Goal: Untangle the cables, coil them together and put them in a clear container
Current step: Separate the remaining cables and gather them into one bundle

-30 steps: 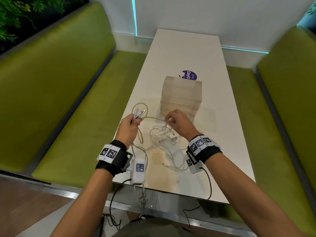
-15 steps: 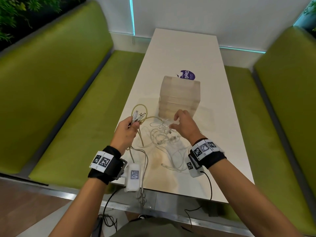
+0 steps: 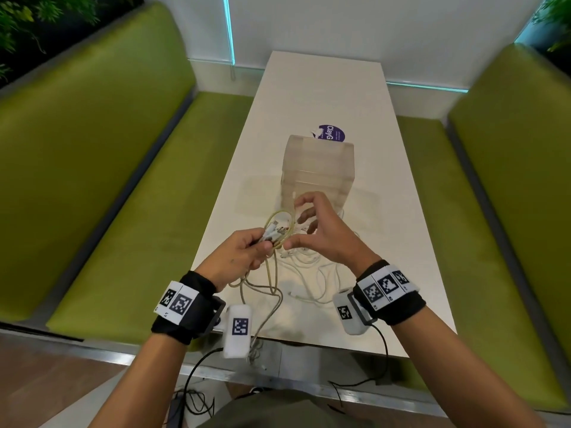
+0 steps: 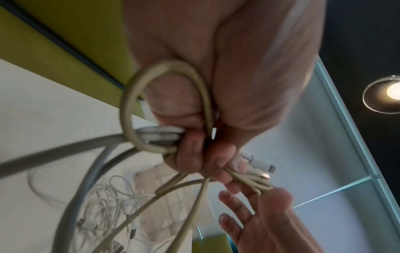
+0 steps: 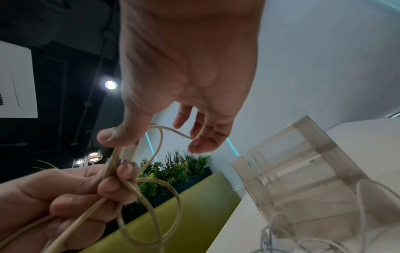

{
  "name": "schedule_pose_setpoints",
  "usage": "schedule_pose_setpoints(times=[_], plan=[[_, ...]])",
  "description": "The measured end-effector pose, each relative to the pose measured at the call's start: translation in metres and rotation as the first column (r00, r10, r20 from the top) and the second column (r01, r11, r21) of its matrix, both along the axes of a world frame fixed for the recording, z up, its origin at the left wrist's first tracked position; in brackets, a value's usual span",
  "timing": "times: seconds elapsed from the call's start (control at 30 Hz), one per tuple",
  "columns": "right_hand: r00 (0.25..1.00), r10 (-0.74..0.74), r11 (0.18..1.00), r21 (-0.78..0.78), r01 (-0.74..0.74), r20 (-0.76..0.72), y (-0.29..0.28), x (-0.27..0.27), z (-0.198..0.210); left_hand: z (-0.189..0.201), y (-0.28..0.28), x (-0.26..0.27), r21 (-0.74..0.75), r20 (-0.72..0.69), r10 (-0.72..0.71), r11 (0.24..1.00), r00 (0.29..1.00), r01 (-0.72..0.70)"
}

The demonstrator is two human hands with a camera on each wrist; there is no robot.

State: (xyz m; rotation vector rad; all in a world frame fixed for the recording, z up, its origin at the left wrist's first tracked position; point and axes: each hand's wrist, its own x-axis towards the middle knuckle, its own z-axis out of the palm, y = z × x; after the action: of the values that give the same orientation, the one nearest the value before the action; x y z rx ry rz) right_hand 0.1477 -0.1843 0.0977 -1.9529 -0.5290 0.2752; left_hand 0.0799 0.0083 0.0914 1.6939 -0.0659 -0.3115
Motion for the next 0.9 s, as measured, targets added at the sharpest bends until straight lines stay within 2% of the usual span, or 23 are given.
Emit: schedule_pose_setpoints(times=[0.1, 0.17, 0.23, 0.33, 0.47, 0.6, 0.77, 0.9], plan=[[0.987, 0.161, 0.984, -0.085, -0.159, 0.015, -0.012, -0.003, 0.005, 0.003, -0.003, -0.002, 0.008, -0.02, -0.09, 0.996, 0.996, 0.09], [0.954, 0.282, 0.946, -0.135, -0.295, -0.103, -0.018, -0.005, 0.006, 0.003, -0.004, -0.003, 0.016, -0.043, -0.158, 0.987, 0.987, 0.158], [0.921, 0.322, 0.935, -0.077, -0.346, -0.218, -0.022, -0.006, 0.005, 0.003, -0.006, -0.007, -0.013, -0.07, -0.17, 0.985, 0.983, 0.17], [0.938, 0.246, 0.967, -0.008, -0.255, -0.246, -0.027, -0.007, 0.003, -0.004, -0.009, -0.01, -0.087, -0.056, -0.098, 0.992, 0.994, 0.093], [0.959, 0.177, 0.98, -0.051, -0.192, -0.221, -0.028, -0.011, -0.006, -0.007, -0.02, -0.013, -0.1, -0.05, -0.04, 0.994, 0.998, 0.035], [0.959, 0.148, 0.982, -0.078, -0.172, -0.241, -0.029, -0.014, -0.009, -0.013, -0.018, -0.016, -0.113, -0.055, -0.041, 0.993, 0.998, 0.035], [0.95, 0.155, 0.988, 0.047, -0.148, -0.271, -0.029, -0.024, -0.009, -0.021, -0.016, -0.017, -0.242, -0.114, 0.025, 0.969, 0.993, -0.052], [0.961, 0.102, 0.986, 0.157, -0.062, -0.259, -0.03, -0.033, -0.01, -0.022, -0.015, -0.015, -0.3, -0.148, 0.134, 0.938, 0.98, -0.174]])
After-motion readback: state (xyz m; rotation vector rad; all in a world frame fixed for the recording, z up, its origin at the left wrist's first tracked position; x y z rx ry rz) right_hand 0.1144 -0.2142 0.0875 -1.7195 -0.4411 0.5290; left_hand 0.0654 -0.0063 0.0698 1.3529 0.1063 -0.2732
